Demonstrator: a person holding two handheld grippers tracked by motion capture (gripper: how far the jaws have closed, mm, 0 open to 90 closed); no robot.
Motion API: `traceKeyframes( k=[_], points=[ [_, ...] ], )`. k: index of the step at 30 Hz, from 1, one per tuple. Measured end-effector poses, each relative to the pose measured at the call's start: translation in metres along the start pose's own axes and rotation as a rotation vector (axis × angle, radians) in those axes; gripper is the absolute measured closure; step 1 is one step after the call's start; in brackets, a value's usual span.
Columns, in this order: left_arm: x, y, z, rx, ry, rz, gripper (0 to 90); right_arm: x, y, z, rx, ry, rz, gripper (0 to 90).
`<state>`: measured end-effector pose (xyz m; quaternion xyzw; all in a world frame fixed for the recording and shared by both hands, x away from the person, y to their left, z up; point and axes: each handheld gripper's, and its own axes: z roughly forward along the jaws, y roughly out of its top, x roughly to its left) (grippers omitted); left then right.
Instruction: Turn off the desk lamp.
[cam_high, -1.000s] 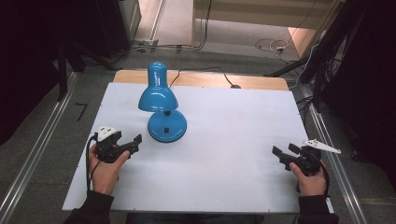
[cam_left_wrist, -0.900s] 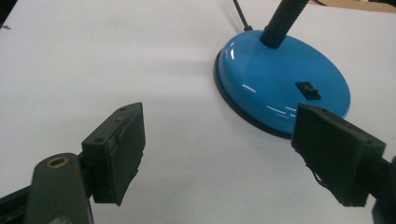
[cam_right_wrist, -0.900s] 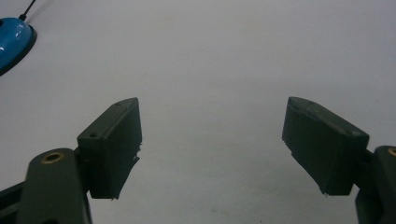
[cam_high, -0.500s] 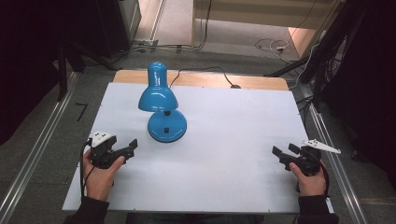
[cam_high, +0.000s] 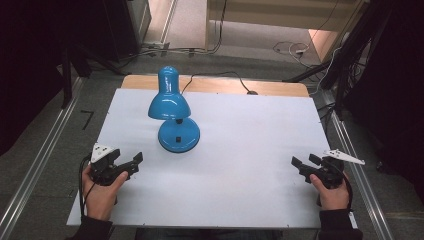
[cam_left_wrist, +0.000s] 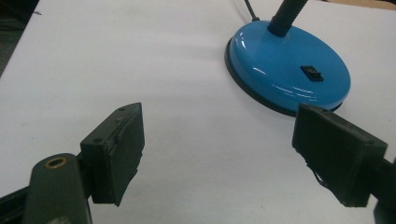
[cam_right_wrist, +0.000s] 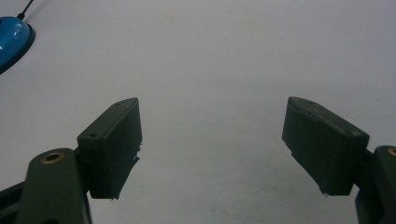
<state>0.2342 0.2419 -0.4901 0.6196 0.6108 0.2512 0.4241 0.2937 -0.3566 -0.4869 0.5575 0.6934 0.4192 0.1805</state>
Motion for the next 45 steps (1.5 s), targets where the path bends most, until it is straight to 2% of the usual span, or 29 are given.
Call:
traceKeyframes(
  k=[15, 29, 45],
  points=[
    [0.009, -0.006, -0.012, -0.002, 0.002, -0.018, 18.1, 0.0, 0.0, 0.0, 0.001, -0.001, 0.0, 18.5],
    [0.012, -0.011, -0.019, 0.006, -0.007, -0.013, 17.9, 0.0, 0.0, 0.0, 0.003, -0.002, 0.002, 18.6],
    [0.026, -0.017, -0.026, 0.011, 0.02, -0.029, 17.3, 0.0, 0.0, 0.0, 0.001, -0.003, 0.002, 18.6]
  ],
)
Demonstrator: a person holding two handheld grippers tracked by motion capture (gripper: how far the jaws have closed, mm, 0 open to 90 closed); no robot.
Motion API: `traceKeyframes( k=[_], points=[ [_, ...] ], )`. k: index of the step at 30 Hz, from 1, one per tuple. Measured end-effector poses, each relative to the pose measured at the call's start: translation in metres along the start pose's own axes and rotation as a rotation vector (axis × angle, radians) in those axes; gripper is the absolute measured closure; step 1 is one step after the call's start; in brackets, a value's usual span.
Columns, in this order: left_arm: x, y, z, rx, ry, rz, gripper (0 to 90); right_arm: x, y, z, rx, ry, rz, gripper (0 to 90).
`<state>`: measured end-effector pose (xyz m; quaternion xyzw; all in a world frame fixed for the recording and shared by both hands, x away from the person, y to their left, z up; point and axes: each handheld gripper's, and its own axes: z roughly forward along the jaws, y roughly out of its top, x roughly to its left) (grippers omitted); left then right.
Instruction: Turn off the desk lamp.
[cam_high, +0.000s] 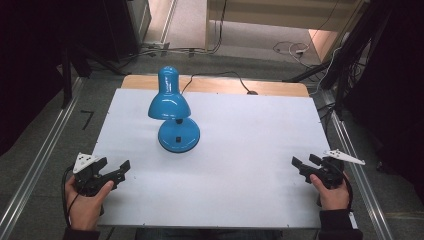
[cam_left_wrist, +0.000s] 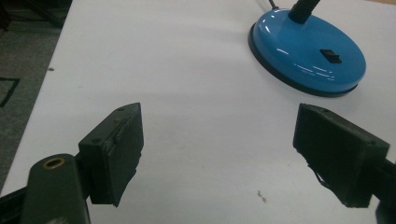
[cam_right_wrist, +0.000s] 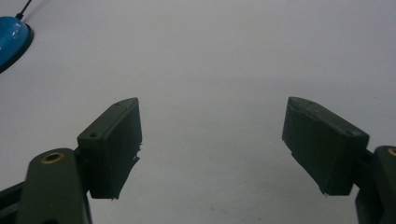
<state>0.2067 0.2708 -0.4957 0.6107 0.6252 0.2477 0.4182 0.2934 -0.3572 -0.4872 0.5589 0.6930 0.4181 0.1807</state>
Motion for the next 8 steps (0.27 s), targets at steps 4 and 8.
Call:
traceKeyframes(
  k=[4, 8],
  points=[
    [0.004, -0.003, 0.0, 0.009, 0.009, -0.006, 17.3, 0.0, 0.0, 0.0, 0.001, 0.0, 0.003, 18.5],
    [0.006, -0.002, 0.012, 0.039, 0.027, -0.001, 15.8, 0.0, 0.0, 0.001, 0.002, -0.001, 0.002, 18.5]
  ],
)
